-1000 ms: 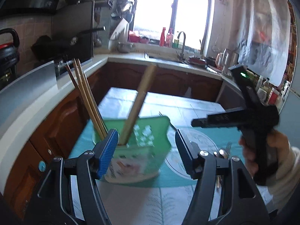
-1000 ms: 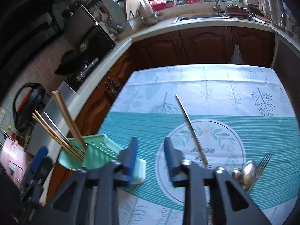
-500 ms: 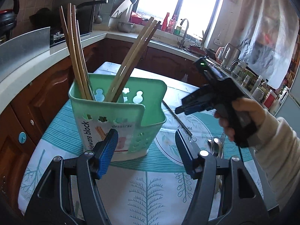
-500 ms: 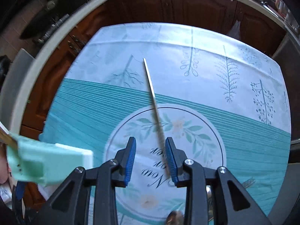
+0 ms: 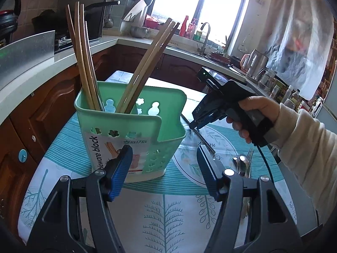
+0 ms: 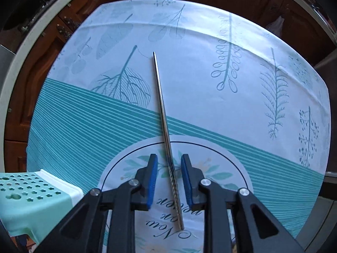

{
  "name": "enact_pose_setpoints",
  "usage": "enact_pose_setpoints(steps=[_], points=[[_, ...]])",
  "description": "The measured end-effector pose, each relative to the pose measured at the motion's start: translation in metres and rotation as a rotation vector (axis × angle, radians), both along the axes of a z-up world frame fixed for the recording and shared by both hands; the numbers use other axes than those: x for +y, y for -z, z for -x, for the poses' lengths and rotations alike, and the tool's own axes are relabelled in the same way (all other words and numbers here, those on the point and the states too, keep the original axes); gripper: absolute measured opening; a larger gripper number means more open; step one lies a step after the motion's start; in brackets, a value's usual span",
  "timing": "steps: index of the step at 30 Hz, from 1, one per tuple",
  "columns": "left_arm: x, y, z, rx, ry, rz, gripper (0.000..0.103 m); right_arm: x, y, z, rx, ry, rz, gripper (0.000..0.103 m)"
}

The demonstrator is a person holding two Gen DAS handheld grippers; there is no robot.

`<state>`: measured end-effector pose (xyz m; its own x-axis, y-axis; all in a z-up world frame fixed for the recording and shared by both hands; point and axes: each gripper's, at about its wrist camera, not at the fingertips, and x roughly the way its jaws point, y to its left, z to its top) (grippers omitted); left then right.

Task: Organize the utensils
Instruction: 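Lift the metal chopstick with the right tool and carry it to the caddy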

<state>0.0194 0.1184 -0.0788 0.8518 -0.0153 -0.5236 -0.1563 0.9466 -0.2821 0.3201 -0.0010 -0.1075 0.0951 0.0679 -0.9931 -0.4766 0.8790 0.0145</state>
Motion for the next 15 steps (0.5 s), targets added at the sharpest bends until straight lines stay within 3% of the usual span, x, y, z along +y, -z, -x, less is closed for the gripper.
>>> enact_pose_setpoints(steps=[8, 9, 11, 15], points=[[0.003, 0.003, 0.001, 0.01, -0.007, 0.016, 0.061, 0.019, 0.005, -0.005, 0.002, -0.069, 0.099, 0.013], [0.003, 0.004, 0.001, 0.011, -0.008, 0.016, 0.061, 0.021, 0.005, -0.005, 0.006, -0.078, 0.109, 0.007], [0.004, 0.003, 0.002, 0.015, -0.011, 0.018, 0.061, 0.027, 0.007, -0.003, 0.001, -0.096, 0.133, 0.005], [0.007, 0.002, 0.004, 0.011, -0.016, 0.018, 0.061, 0.023, 0.006, 0.0, 0.011, -0.054, 0.104, 0.005]])
